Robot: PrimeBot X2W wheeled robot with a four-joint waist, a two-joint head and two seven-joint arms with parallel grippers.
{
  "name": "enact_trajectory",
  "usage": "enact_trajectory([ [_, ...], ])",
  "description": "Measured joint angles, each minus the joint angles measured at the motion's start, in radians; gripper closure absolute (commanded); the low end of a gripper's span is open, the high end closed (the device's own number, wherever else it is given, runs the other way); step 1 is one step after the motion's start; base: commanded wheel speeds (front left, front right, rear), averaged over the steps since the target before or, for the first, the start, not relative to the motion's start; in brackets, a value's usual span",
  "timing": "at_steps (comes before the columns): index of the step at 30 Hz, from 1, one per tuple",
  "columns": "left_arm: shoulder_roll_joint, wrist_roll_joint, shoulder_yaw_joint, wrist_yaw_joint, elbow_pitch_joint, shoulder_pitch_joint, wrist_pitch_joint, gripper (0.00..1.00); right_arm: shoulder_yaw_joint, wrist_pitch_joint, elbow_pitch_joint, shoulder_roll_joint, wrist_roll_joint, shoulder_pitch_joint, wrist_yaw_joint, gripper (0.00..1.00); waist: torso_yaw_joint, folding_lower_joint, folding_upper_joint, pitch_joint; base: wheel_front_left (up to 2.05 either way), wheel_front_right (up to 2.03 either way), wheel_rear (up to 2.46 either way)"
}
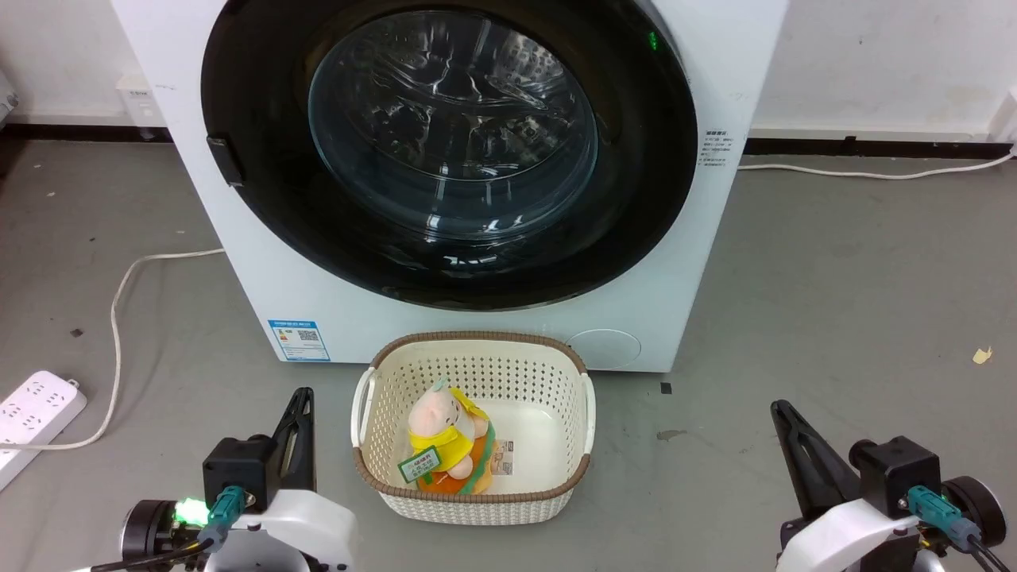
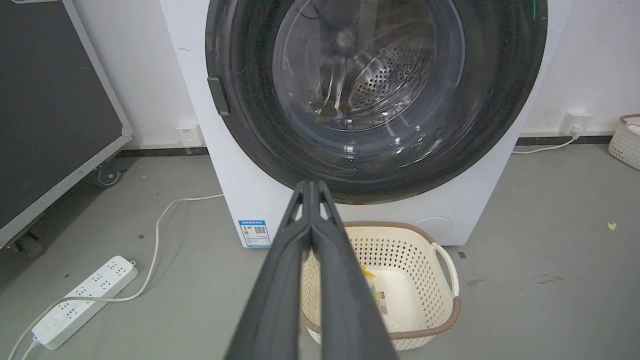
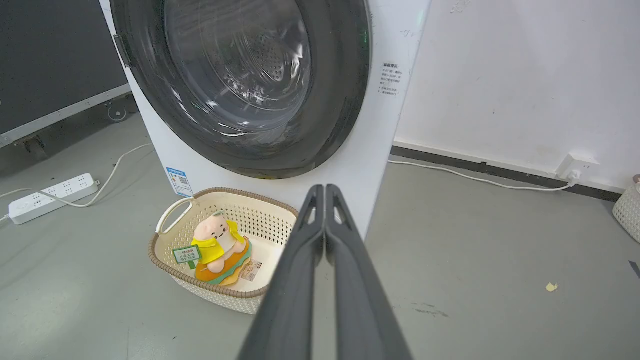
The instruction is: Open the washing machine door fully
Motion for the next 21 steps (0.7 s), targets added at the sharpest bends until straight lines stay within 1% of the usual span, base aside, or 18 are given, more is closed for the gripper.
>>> enact_trajectory([
  [19, 0.0, 0.0, 0.0, 0.0, 0.0, 0.0, 0.0, 1.0, 0.0, 0.0, 0.0, 0.0, 0.0, 0.0, 0.0, 1.0, 0.0, 0.0, 0.0, 0.0, 0.0, 0.0, 0.0],
  [20, 0.0, 0.0, 0.0, 0.0, 0.0, 0.0, 0.0, 0.0, 0.0, 0.0, 0.0, 0.0, 0.001, 0.0, 0.0, 0.0, 0.0, 0.0, 0.0, 0.0, 0.0, 0.0, 0.0],
  [21, 0.0, 0.0, 0.001, 0.0, 0.0, 0.0, 0.0, 0.0, 0.001, 0.0, 0.0, 0.0, 0.001, 0.0, 0.0, 0.0, 0.0, 0.0, 0.0, 0.0, 0.0, 0.0, 0.0],
])
